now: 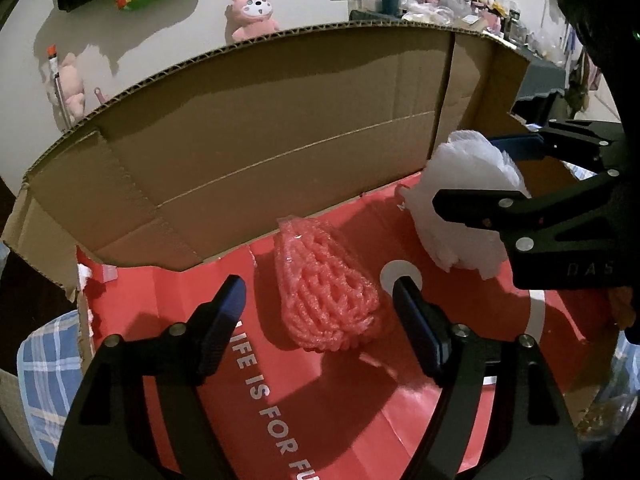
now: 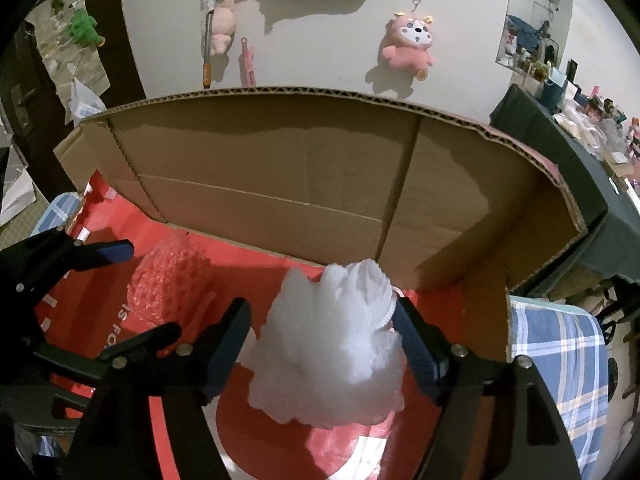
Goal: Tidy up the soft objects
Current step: 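Open the left tool to drop the red pouf while the right tool drops the white pouf, then withdraw both tools from the box back toward the remaining items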
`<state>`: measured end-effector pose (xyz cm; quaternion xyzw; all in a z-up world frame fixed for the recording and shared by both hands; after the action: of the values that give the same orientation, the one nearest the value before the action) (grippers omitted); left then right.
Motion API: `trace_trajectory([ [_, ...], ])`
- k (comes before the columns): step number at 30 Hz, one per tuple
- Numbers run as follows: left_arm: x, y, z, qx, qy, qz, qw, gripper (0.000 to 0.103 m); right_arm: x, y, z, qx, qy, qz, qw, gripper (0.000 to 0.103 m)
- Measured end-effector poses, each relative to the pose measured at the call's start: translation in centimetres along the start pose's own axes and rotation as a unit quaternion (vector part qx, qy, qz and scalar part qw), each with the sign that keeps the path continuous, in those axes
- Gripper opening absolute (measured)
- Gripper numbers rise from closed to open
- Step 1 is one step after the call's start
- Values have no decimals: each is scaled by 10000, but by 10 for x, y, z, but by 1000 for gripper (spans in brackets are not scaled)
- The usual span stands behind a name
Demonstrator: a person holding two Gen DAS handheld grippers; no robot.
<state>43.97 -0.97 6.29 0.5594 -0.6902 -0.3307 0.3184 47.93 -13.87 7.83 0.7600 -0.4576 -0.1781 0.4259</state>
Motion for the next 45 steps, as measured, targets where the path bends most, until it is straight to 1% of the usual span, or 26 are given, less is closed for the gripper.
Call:
trace_trajectory([
  [5, -4, 12, 1, 113, 122, 111, 9998, 76, 0, 14, -1, 114, -39, 50, 9999, 83],
  [7, -6, 21, 1, 189, 182, 179, 9995, 79, -2, 25, -1, 212, -34, 70, 9997, 85],
  [9, -5, 31, -1, 283, 233, 219, 9991, 87, -4, 38, -1, 312, -22, 101, 9995, 88],
  [10, -6, 38, -1, 373, 269, 246, 9986, 88, -6, 43, 0, 352, -20, 107, 9993, 89],
  [16, -5, 87, 7, 860, 519, 451, 9939, 91, -14, 96, 8, 827, -47, 255, 9962, 97],
  [18, -5, 104, 11, 1003, 618, 534, 9916, 96, -17, 120, 13, 1059, -52, 373, 9937, 101],
  [19, -4, 112, 14, 1069, 648, 566, 9905, 96, -18, 129, 14, 1147, -69, 409, 9925, 102],
  [24, 7, 167, 31, 1669, 710, 605, 9816, 101, -30, 191, 32, 1731, -98, 591, 9831, 103],
  [28, 13, 211, 50, 2186, 764, 579, 9711, 103, -45, 230, 50, 2050, 0, 803, 9755, 103],
  [33, 22, 252, 80, 2722, 769, 425, 9582, 103, -70, 277, 81, 2518, 58, 978, 9628, 103],
  [35, 25, 263, 94, 2870, 755, 394, 9541, 103, -76, 290, 94, 2644, 48, 1006, 9591, 103],
  [39, 30, 282, 119, 3074, 812, 469, 9470, 103, -93, 313, 122, 2860, 50, 1102, 9519, 103],
  [42, 35, 299, 141, 3249, 825, 512, 9408, 103, -108, 324, 142, 2980, 151, 1104, 9480, 103],
  [45, 39, 312, 162, 3425, 815, 511, 9346, 103, -122, 331, 159, 3055, 197, 1256, 9437, 103],
])
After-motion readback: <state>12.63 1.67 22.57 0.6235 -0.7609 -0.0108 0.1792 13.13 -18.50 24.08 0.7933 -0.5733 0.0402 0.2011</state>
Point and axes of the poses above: each gripper's, at about its wrist camera, not at the fingertips, and y roughly against the way its jaws point, x to its right, z to its underside, the point moved 2 cm from there along -y, roughly the way its jaws point, and after that the axes turned 14 degrees about y, right-handed, at the moved point
